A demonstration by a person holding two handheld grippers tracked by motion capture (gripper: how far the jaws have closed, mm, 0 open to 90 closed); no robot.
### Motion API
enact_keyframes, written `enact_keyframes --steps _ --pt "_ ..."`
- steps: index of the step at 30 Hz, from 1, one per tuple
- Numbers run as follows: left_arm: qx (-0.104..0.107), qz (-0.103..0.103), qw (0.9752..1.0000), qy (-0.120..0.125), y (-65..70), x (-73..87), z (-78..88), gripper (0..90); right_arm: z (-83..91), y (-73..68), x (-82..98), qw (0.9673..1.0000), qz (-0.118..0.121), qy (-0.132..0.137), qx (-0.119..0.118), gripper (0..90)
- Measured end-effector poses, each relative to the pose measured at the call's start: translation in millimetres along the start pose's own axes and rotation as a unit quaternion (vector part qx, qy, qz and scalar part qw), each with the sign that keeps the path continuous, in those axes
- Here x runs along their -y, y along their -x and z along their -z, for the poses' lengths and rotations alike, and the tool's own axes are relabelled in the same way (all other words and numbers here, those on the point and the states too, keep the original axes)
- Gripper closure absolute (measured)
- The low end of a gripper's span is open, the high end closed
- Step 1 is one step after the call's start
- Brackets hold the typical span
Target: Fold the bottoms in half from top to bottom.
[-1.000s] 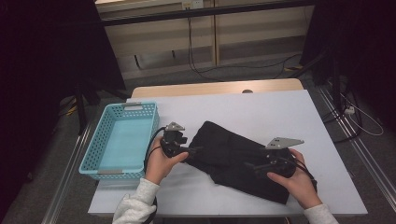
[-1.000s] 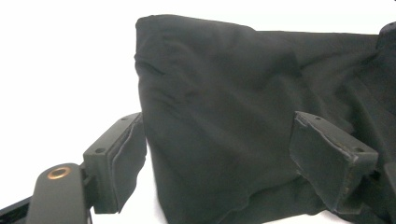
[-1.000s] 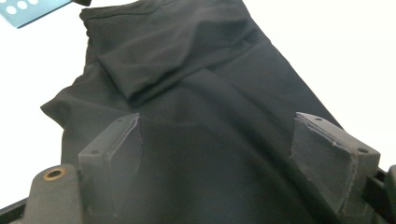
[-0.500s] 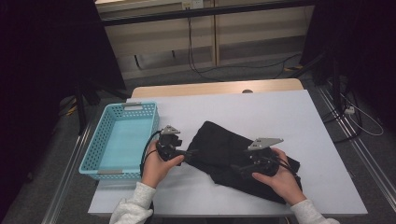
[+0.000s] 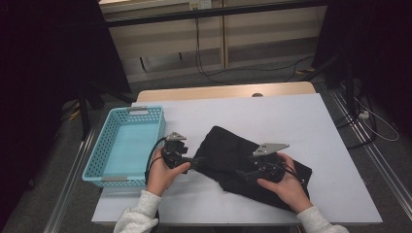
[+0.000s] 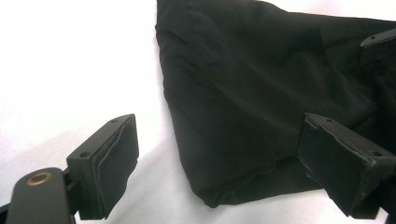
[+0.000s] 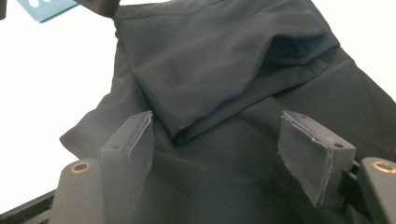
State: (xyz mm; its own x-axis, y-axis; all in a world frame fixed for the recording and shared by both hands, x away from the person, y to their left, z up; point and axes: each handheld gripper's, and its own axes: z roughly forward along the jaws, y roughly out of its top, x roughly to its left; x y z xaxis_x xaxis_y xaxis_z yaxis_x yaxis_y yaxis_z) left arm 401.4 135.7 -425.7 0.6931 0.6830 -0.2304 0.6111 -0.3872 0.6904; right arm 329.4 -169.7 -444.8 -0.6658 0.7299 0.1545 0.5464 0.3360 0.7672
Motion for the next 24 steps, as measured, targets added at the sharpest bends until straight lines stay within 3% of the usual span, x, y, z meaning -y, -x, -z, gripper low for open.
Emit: enact_keyframes --steps 11,24 --pt "-0.003 0.006 1.0000 -0.002 -2.0 1.2 -0.6 12.3 -3.6 -5.4 -1.9 0.9998 0.014 -0.001 -0.011 40.9" --pt "-0.001 0.008 1.0000 -0.002 -2.8 1.2 0.3 12.3 -10.2 -12.4 -4.6 0.9994 0.031 -0.007 -0.016 44.3"
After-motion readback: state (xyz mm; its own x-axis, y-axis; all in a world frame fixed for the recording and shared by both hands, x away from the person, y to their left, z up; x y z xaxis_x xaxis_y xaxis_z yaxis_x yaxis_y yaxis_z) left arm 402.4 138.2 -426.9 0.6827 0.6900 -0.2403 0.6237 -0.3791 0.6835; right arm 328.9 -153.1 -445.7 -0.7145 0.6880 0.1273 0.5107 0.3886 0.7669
